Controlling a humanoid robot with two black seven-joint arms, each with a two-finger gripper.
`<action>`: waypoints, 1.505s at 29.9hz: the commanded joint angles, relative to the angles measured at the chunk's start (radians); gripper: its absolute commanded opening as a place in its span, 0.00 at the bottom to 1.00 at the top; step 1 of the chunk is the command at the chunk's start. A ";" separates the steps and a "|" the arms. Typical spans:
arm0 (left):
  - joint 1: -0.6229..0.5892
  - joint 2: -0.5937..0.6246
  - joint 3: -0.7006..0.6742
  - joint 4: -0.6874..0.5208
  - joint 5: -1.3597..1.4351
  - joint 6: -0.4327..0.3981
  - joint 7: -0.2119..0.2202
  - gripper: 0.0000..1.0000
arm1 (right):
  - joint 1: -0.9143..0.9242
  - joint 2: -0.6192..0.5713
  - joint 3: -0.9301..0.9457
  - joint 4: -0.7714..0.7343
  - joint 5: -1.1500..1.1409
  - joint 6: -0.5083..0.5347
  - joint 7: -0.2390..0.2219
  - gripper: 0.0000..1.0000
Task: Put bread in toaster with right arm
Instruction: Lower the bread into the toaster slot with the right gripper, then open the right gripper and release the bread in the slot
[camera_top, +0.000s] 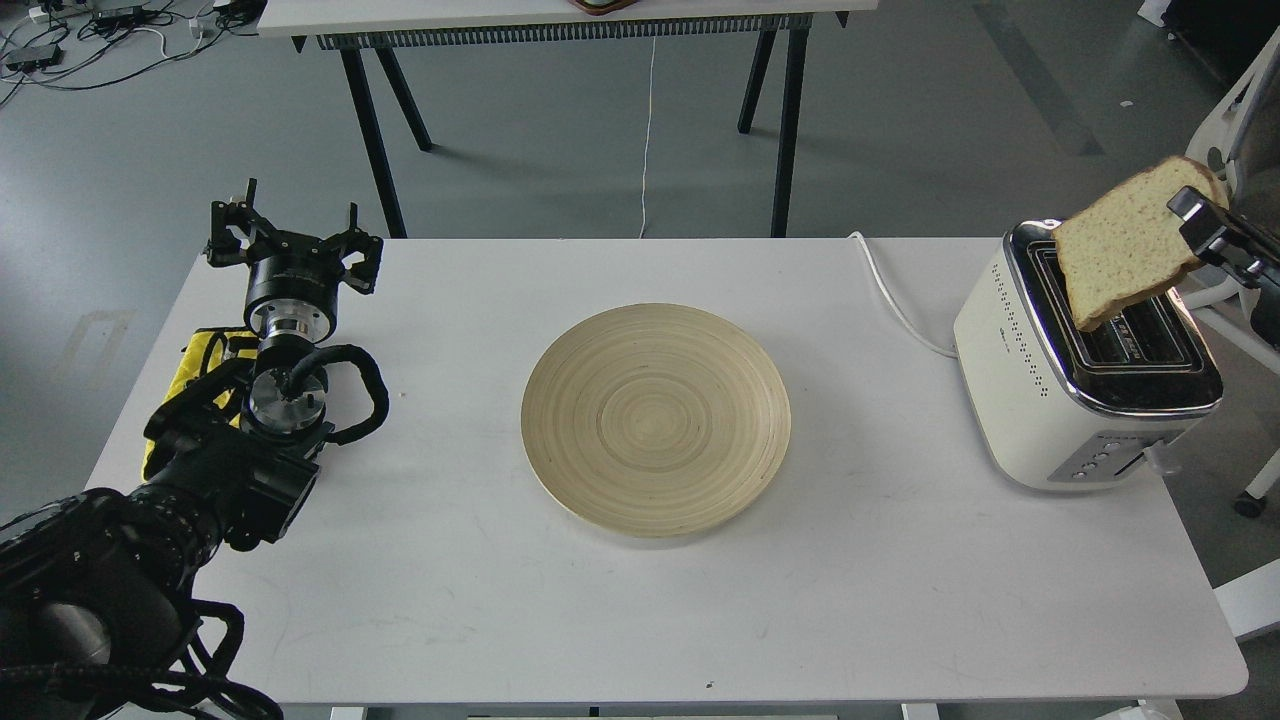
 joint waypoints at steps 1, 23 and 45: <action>0.000 0.000 0.000 0.000 0.000 0.000 0.000 1.00 | -0.008 -0.006 -0.001 0.000 0.000 0.002 0.001 0.11; -0.001 0.000 0.000 0.000 0.000 0.000 0.000 1.00 | -0.013 0.017 -0.034 -0.020 -0.002 0.013 0.001 0.15; 0.000 0.000 0.000 0.000 0.000 0.000 0.000 1.00 | -0.001 0.066 -0.064 -0.012 0.005 0.011 -0.001 0.44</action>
